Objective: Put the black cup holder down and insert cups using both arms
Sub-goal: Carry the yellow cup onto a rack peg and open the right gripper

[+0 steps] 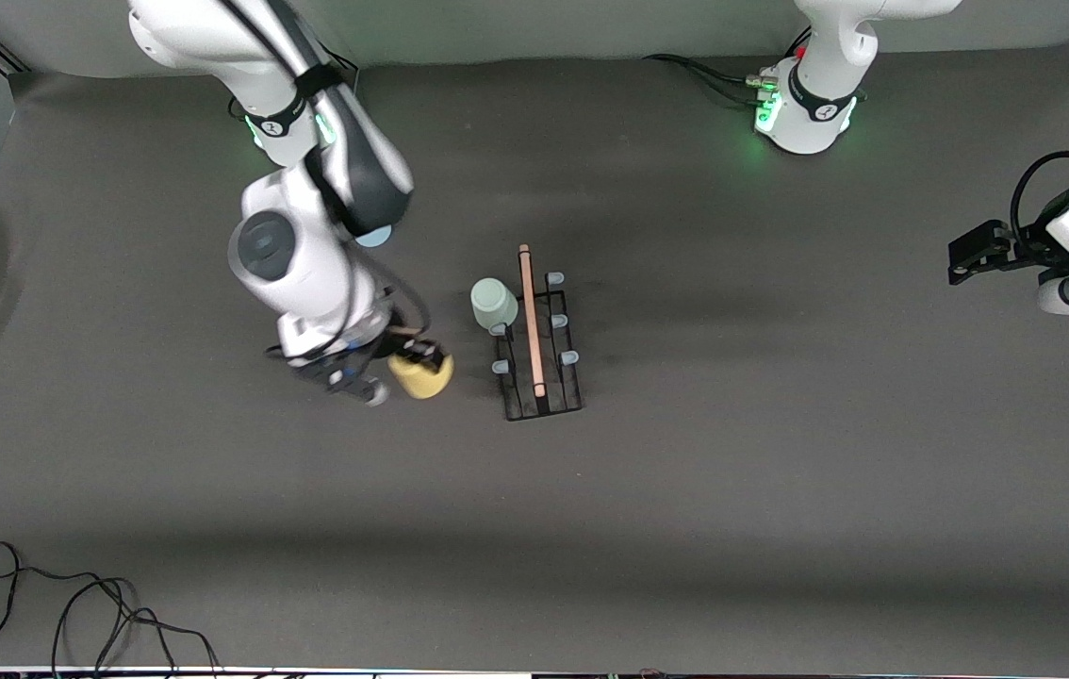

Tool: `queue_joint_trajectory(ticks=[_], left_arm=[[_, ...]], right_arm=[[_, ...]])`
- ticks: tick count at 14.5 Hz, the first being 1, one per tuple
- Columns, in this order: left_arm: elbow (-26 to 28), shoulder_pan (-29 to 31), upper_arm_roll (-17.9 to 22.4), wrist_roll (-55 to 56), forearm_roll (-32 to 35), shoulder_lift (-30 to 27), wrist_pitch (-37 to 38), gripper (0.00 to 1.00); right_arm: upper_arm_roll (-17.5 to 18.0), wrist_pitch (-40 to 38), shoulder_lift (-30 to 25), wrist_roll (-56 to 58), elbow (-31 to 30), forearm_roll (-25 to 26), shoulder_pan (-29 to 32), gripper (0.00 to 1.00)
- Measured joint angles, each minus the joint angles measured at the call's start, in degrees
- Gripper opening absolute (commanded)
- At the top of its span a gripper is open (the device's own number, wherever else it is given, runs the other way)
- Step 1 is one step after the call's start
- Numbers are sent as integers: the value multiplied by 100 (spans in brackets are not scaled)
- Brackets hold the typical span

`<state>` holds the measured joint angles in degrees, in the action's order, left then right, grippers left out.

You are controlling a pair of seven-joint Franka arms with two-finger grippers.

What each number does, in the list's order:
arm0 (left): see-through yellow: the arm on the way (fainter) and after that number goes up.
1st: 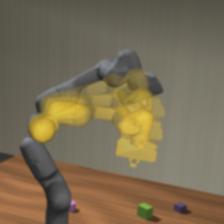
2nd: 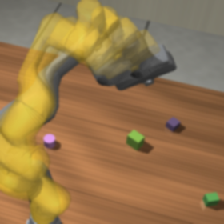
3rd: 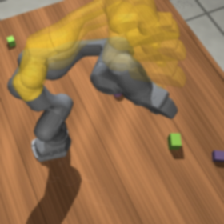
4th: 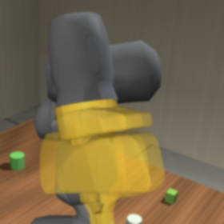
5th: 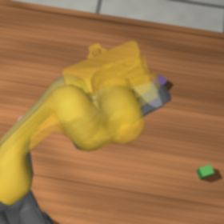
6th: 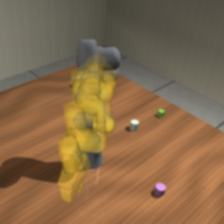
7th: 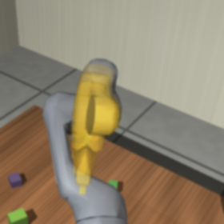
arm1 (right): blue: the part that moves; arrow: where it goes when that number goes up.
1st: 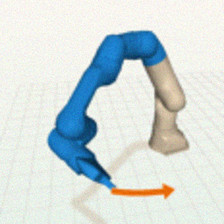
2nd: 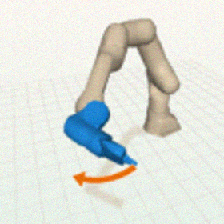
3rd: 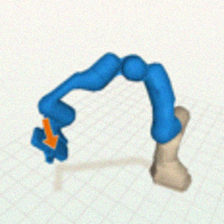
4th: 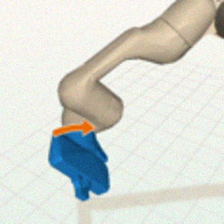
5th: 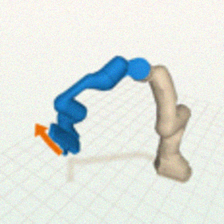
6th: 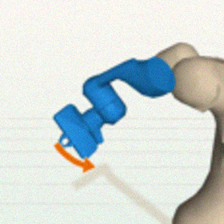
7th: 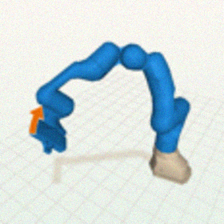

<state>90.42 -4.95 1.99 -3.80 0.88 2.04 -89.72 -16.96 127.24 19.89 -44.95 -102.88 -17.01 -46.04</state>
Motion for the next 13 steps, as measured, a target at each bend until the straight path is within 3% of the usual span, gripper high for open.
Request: queue_joint_trajectory(ticks=[4,8,13], left_arm=[[0,0,0,0,3,0,-3,100],[0,0,0,0,4,0,-4,100],[0,-1,0,0,6,0,-7,100]], right_arm=[[1,0,71,-1009,253,357,-367,12],[-25,14,265,-1127,426,381,-377,12],[-5,16,820,-1533,1087,382,-387,12]])
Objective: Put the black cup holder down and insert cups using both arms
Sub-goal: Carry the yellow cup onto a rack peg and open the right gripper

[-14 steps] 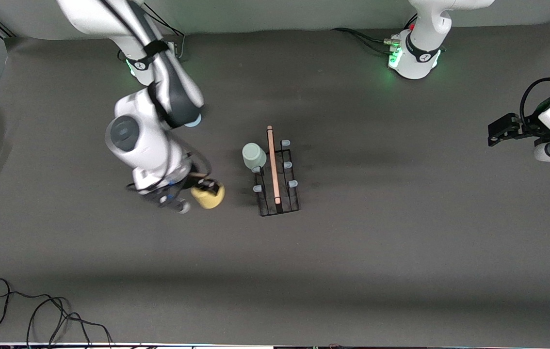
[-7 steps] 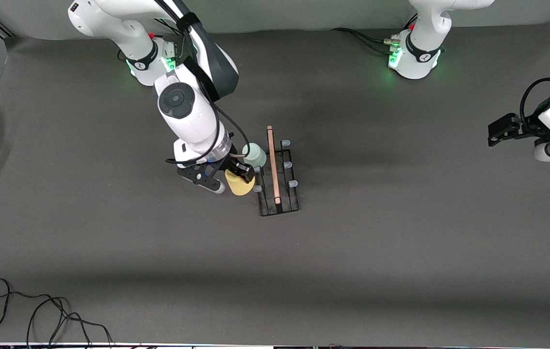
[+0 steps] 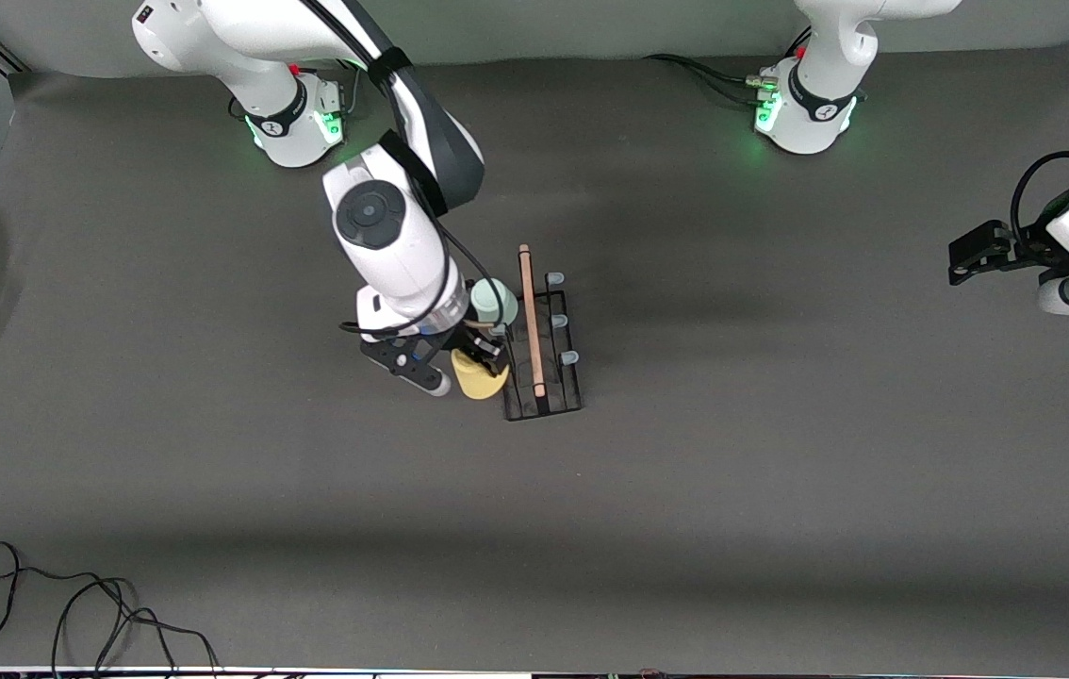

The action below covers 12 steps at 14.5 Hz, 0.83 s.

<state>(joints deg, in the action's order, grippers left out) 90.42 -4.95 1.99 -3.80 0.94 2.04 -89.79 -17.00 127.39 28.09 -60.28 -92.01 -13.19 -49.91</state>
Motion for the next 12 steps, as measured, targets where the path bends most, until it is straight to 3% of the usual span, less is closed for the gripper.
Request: queue_joint_trajectory(ticks=[4,5,6,7,12], left_arm=[[0,0,0,0,2,0,-1,100],[0,0,0,0,2,0,-1,100],[0,0,0,0,2,0,-1,100],[0,0,0,0,2,0,-1,100],[0,0,0,0,2,0,-2,100]], right_arm=[[27,-2,250,-28,138,0,-69,15],[29,-2,303,-51,138,0,-109,37],[29,3,369,-88,139,0,-140,72],[29,35,439,-108,139,0,-155,94],[9,96,560,-120,163,4,-157,96]])
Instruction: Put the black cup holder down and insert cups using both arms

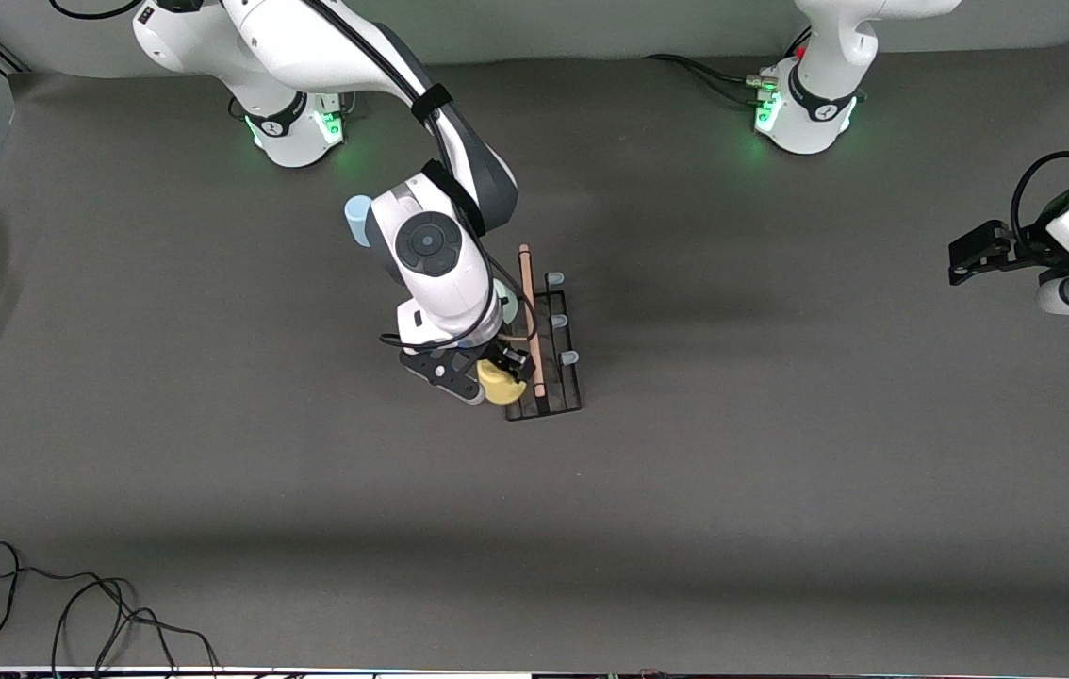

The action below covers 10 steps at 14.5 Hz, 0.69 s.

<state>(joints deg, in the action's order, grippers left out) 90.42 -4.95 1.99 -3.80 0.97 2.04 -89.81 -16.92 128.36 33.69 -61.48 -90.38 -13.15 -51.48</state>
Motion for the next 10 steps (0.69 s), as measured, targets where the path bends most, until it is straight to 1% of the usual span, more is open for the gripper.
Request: queue_joint_trajectory(ticks=[3,5,7,10], left_arm=[[0,0,0,0,0,0,0,100],[0,0,0,0,1,0,0,100],[0,0,0,0,1,1,0,100],[0,0,0,0,1,1,-3,100]], right_arm=[[-87,-208,-62,56,140,14,33,96],[-244,-768,-231,391,303,36,88,96],[-580,-1515,-512,1072,451,45,141,96],[-1294,-2699,-1025,2434,496,51,199,96]])
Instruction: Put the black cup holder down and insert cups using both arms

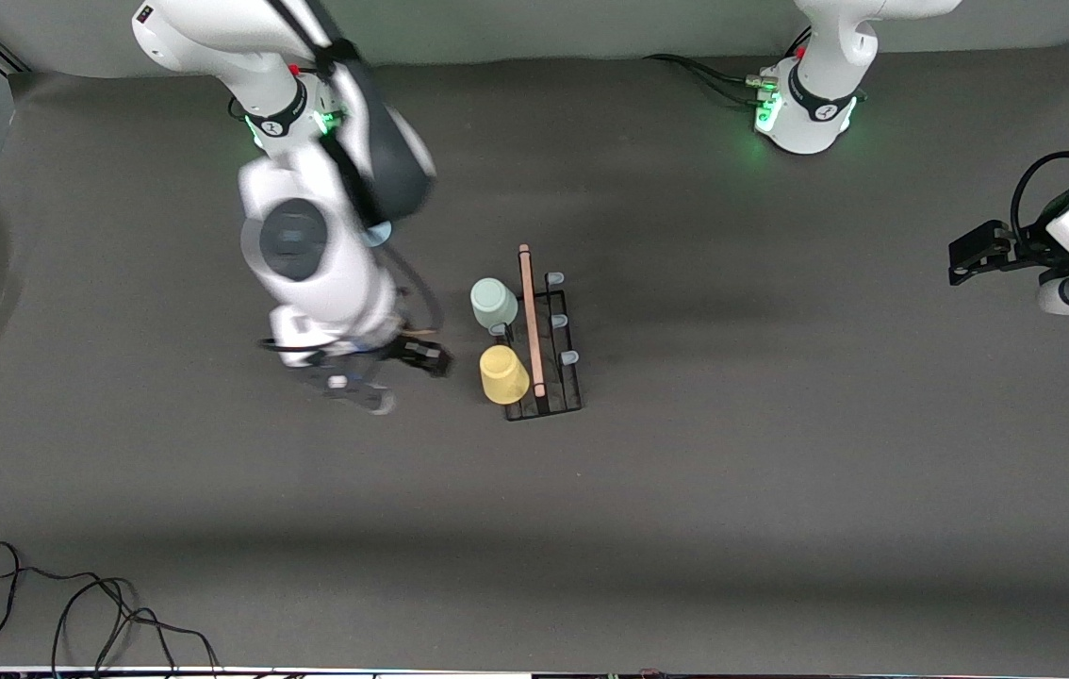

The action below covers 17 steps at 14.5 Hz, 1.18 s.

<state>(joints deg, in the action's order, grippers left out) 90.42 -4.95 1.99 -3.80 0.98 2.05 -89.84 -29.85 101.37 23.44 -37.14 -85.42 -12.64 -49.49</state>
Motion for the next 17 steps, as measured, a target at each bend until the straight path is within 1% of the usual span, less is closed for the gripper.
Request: queue_joint_trajectory(ticks=[2,4,7,9,10,12,13,17], left_arm=[[0,0,0,0,0,0,0,100],[0,0,-1,0,1,0,-1,100],[0,0,-1,0,1,0,-3,100],[0,0,-1,0,1,0,-4,100],[0,0,-1,0,1,0,-4,100],[0,0,0,0,1,0,-4,100],[0,0,-1,0,1,0,-4,100],[0,0,-1,0,1,0,-4,100]], right_arm=[[-568,-728,-297,976,-3,4,16,96],[-1097,-1206,-551,1798,-9,6,38,96],[-1759,-1583,-882,2578,-14,7,47,96],[-2063,-1637,-1116,2760,-15,37,50,96],[-2149,-1644,-1227,2796,-15,163,51,96],[-2185,-1670,-1386,2932,-21,534,51,96],[-2186,-1681,-1421,3018,-29,625,50,99],[-2210,-1676,-1427,3102,-83,679,50,100]])
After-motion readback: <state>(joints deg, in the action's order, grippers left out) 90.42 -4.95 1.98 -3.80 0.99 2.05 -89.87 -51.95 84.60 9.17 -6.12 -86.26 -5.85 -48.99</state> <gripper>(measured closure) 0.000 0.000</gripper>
